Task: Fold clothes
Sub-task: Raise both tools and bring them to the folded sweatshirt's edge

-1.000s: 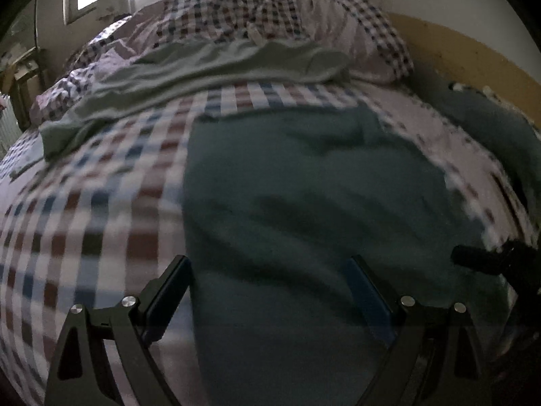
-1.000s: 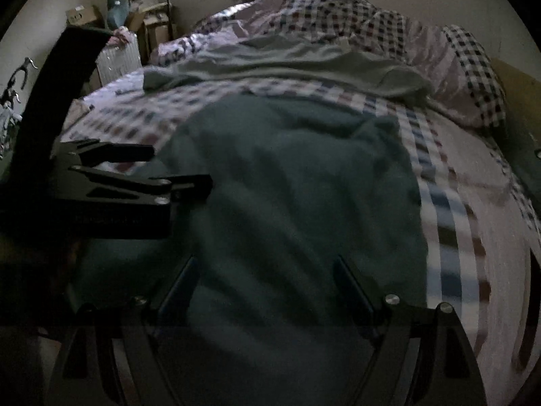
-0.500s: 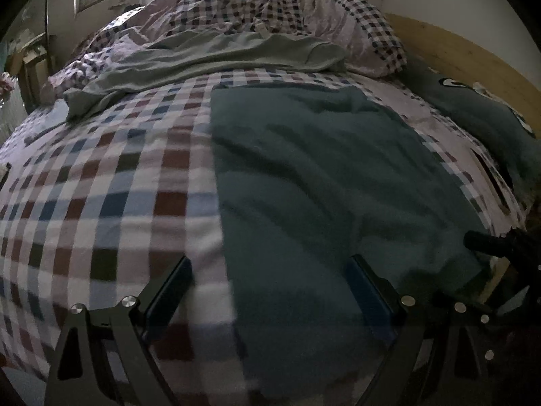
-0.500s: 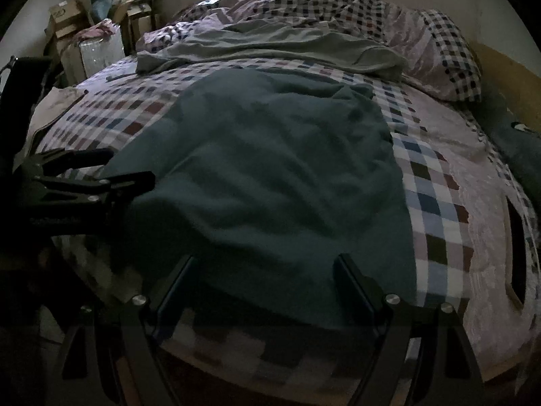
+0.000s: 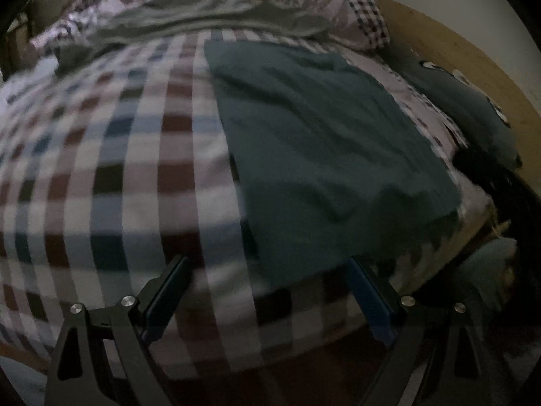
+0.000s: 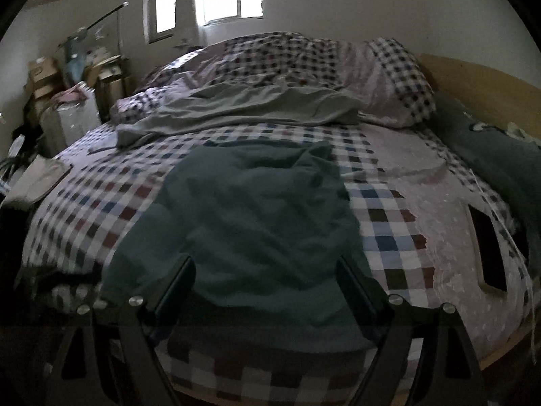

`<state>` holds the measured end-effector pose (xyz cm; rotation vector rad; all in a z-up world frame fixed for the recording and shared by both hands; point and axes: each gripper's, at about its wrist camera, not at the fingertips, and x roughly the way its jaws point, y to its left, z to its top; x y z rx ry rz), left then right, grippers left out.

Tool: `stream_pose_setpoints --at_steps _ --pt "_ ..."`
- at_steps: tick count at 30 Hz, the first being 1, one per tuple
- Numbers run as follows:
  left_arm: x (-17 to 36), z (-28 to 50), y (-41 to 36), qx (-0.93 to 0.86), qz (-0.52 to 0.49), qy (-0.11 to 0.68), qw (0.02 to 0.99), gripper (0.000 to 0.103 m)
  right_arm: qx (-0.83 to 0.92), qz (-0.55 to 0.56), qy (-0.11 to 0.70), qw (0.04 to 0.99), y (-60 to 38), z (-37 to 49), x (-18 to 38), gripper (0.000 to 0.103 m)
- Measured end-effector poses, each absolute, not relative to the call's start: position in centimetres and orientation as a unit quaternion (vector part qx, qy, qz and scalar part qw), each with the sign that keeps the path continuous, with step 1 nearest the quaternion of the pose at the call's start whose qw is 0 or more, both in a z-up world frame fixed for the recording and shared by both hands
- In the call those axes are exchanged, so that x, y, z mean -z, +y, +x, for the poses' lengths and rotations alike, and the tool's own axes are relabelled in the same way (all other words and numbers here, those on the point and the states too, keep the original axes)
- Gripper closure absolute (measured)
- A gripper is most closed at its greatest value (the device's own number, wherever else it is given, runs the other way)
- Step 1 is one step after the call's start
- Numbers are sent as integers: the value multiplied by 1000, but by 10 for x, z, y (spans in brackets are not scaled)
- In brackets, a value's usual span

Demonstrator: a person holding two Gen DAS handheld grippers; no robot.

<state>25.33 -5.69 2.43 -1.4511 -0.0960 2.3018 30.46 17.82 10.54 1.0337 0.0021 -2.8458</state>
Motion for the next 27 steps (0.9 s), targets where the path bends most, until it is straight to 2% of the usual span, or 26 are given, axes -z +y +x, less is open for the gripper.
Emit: stream_pose_setpoints --at_steps 3,11,14,18,22,27 --pt "-20 255 -72 -803 -541 -89 233 8 938 341 -15 55 180 299 -105 15" --pt "0 237 -141 -723 -524 -362 269 9 942 324 -26 80 169 296 -109 15" --pt "4 234 -142 -706 -516 -392 288 9 945 310 -43 93 169 297 -114 15" --pt "4 231 -131 -695 -516 -395 307 9 950 288 -63 107 168 299 -121 15" --pt "7 234 -121 -695 -520 -396 301 9 951 277 -61 120 166 300 -123 15" --pt "17 232 -126 -678 -513 -437 293 9 952 276 -79 109 174 297 -122 15"
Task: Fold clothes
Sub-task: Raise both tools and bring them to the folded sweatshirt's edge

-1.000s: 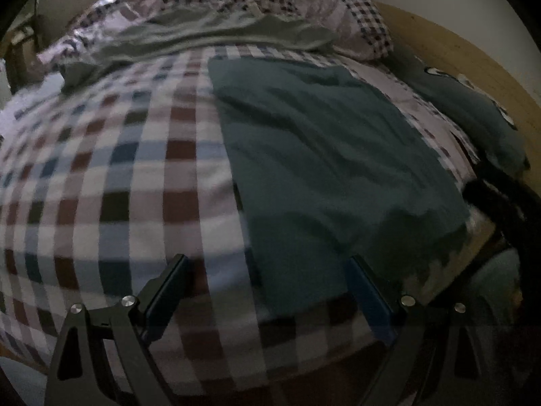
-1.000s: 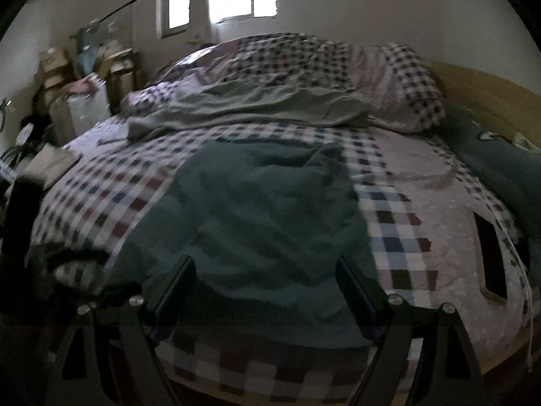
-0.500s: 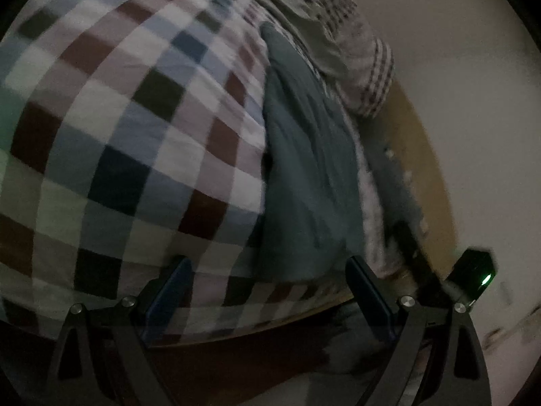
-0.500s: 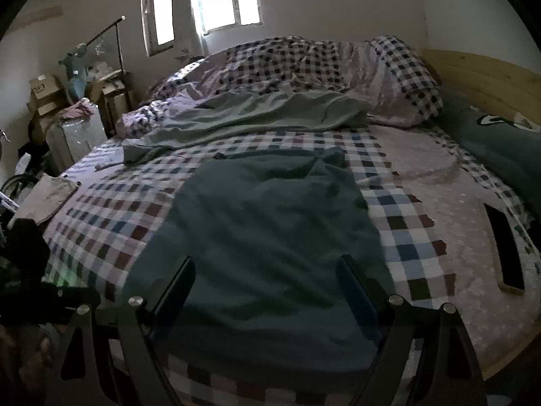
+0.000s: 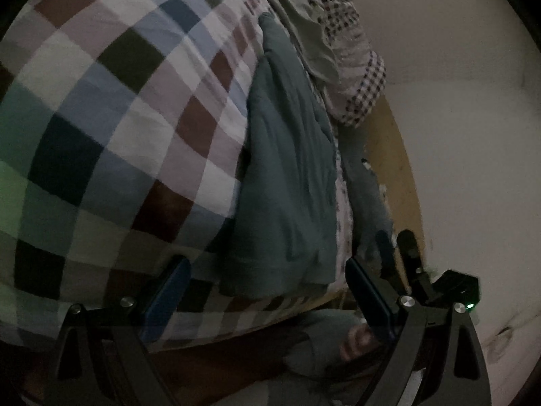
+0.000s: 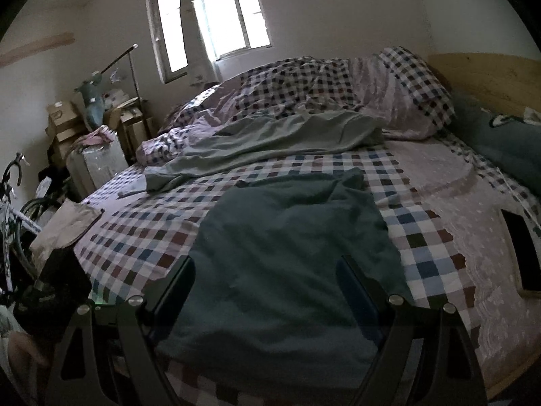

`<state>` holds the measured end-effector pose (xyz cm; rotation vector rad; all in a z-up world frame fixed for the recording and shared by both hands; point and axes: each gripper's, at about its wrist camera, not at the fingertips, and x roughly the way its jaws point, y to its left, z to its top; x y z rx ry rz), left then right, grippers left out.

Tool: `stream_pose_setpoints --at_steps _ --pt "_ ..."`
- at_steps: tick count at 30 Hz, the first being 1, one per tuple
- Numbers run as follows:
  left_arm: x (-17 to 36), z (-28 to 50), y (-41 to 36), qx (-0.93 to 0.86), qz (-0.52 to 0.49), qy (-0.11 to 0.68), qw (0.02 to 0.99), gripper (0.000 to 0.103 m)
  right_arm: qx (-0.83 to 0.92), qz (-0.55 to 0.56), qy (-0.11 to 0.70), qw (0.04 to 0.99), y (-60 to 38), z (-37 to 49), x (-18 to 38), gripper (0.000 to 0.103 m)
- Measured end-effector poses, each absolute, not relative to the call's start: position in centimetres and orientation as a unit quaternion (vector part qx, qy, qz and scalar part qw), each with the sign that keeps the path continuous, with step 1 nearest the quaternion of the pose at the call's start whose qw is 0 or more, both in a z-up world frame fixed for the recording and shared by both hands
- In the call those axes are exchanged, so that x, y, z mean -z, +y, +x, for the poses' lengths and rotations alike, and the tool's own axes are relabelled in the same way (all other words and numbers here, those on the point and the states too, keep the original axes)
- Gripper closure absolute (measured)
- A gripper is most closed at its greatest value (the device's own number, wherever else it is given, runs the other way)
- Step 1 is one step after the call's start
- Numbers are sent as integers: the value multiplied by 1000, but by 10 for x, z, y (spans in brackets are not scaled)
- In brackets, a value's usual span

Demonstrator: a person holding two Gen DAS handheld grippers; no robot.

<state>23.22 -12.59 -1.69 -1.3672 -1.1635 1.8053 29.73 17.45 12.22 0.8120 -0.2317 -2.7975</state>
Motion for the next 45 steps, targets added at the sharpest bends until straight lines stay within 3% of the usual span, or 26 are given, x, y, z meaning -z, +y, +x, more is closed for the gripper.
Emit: stream_pose_setpoints --at_steps 3,10,23,25,27,29,34,45 --pt "22 232 -129 -668 -513 -455 290 13 953 271 -92 99 183 298 -123 15" --pt "31 233 -137 -653 -529 -468 273 47 957 258 -111 75 197 298 -128 15" --pt "30 227 -123 -647 -541 -458 279 50 956 263 -100 80 198 301 -126 15" --pt "33 228 -126 -644 -547 -462 269 82 956 266 -92 88 195 302 -126 15" --pt "36 228 -129 -638 -550 -470 264 86 956 267 -79 95 191 303 -126 15" --pt "34 228 -129 -638 -546 -473 268 95 955 270 -59 106 183 305 -125 15" --pt "23 231 -129 -643 -531 -475 280 97 951 276 16 142 153 316 -123 15" --pt "-1 231 -133 -636 -511 -483 316 98 887 226 345 208 39 366 -71 16"
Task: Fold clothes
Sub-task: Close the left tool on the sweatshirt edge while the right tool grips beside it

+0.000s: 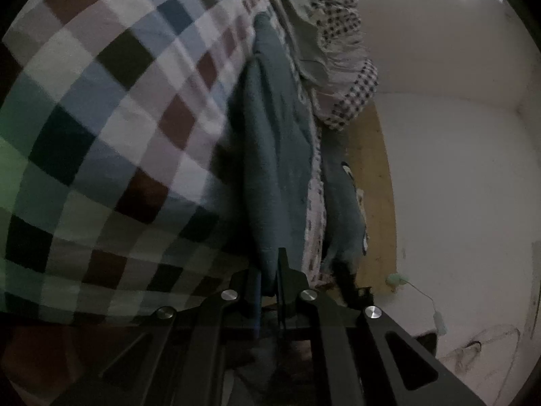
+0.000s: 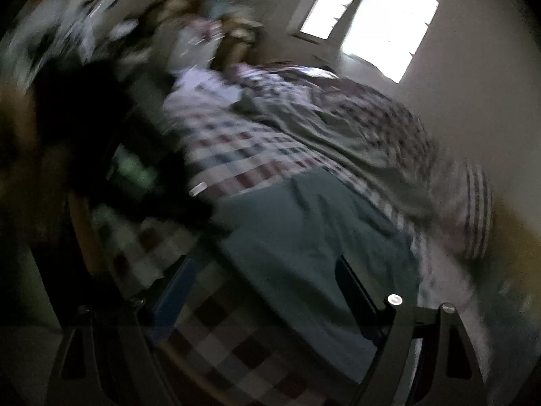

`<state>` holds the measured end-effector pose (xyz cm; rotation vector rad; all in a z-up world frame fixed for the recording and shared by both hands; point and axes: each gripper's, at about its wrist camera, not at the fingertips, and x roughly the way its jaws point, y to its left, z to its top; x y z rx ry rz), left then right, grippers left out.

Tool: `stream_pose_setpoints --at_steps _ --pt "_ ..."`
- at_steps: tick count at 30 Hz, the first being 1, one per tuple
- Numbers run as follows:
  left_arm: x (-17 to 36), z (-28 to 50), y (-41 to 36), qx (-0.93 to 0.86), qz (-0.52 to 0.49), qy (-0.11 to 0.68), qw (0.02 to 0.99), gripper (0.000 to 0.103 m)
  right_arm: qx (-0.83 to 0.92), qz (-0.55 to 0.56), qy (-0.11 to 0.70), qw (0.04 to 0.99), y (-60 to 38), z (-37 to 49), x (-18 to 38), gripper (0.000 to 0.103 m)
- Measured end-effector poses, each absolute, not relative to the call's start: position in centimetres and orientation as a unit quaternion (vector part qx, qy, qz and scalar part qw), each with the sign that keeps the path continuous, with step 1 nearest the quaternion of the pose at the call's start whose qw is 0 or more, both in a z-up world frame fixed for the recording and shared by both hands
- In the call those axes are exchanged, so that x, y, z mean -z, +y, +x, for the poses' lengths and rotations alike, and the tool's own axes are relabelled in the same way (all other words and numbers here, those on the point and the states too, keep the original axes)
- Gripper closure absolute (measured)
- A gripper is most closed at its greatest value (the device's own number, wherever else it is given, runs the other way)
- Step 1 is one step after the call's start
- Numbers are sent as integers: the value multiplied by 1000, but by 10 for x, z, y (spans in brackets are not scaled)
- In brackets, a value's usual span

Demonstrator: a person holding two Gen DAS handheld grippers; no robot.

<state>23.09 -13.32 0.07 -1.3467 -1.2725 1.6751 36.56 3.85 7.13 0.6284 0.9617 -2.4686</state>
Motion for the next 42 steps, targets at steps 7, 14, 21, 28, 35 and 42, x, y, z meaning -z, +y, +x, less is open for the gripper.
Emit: stream_pose_setpoints --at_steps 7,14,21,28,35,42 --pt "-1 233 -137 -630 -513 -485 323 98 850 207 466 134 15 349 -31 52" --pt "4 233 -142 -619 -504 -504 329 97 845 196 480 128 7 347 -22 96" --pt "8 233 -150 -618 -482 -530 325 42 857 194 461 123 9 348 -33 96" --pt "12 229 -134 -621 -496 -513 323 44 856 197 461 126 8 348 -31 96" --pt "14 228 -135 -627 -500 -507 315 98 848 183 485 108 3 349 -21 91" --pt "-1 223 -130 -629 -481 -506 342 98 846 153 504 89 -2 340 -12 58"
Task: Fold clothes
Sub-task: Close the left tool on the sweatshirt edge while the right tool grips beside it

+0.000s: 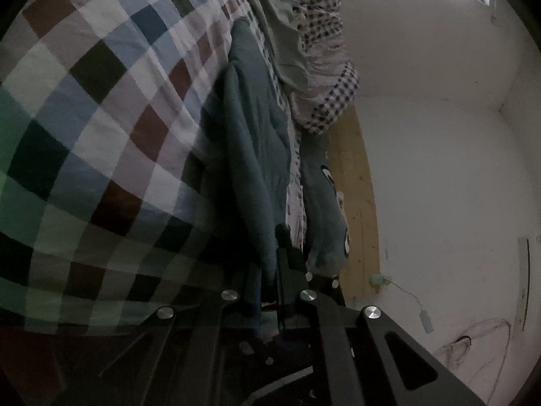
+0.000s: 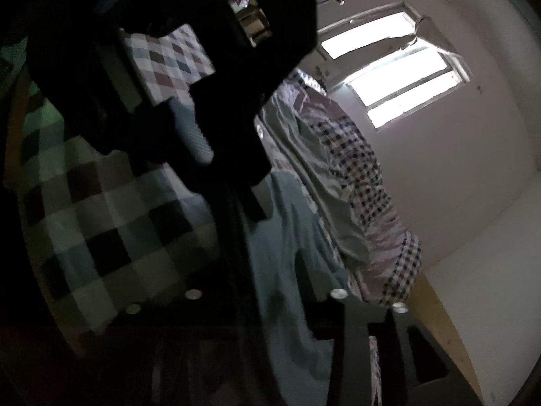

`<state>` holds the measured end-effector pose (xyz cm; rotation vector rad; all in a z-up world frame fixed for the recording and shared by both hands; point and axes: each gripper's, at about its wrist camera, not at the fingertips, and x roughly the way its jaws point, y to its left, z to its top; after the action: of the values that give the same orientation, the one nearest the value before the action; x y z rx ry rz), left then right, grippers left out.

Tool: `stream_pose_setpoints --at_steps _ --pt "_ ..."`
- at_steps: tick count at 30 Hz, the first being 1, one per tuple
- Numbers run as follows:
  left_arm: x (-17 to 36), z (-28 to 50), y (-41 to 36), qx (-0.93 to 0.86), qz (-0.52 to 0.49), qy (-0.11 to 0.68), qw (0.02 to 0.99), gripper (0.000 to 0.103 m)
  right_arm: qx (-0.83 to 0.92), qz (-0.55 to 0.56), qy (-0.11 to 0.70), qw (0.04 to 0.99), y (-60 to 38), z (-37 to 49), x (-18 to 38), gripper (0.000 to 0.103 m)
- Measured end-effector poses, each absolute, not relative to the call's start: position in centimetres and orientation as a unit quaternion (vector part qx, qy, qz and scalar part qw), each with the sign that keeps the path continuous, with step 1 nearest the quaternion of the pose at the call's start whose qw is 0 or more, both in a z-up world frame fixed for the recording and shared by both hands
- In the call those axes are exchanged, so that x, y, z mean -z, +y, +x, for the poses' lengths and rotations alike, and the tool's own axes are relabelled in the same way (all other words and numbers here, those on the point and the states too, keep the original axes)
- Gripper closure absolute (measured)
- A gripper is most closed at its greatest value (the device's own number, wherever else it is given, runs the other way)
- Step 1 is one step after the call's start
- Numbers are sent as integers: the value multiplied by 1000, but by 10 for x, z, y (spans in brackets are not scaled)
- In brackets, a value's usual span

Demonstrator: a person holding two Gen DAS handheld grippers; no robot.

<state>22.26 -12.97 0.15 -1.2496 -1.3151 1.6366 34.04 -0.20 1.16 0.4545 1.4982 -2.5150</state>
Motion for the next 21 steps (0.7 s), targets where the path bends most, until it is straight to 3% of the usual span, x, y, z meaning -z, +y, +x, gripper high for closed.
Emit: stream_pose_setpoints --at_steps 7,10,11,15,17,19,21 --pt "-2 225 -134 -625 -478 -510 347 98 848 161 495 101 -11 327 -6 61" --pt "-2 223 -132 -628 -477 -508 346 98 852 164 488 93 -12 320 -9 88" --pt "-2 223 -131 -630 -479 -505 344 98 854 172 483 94 -11 317 -11 93" --pt "-7 222 -133 -640 -484 -489 341 97 861 207 451 112 -6 309 -19 94" --pt "-16 219 -134 -659 -484 -467 337 89 870 206 433 113 -2 307 -27 95" --pt "-24 216 -135 -676 -478 -451 333 52 881 205 411 112 3 306 -36 96" --pt "-31 214 -139 -686 -463 -450 336 39 893 201 386 110 11 304 -48 96"
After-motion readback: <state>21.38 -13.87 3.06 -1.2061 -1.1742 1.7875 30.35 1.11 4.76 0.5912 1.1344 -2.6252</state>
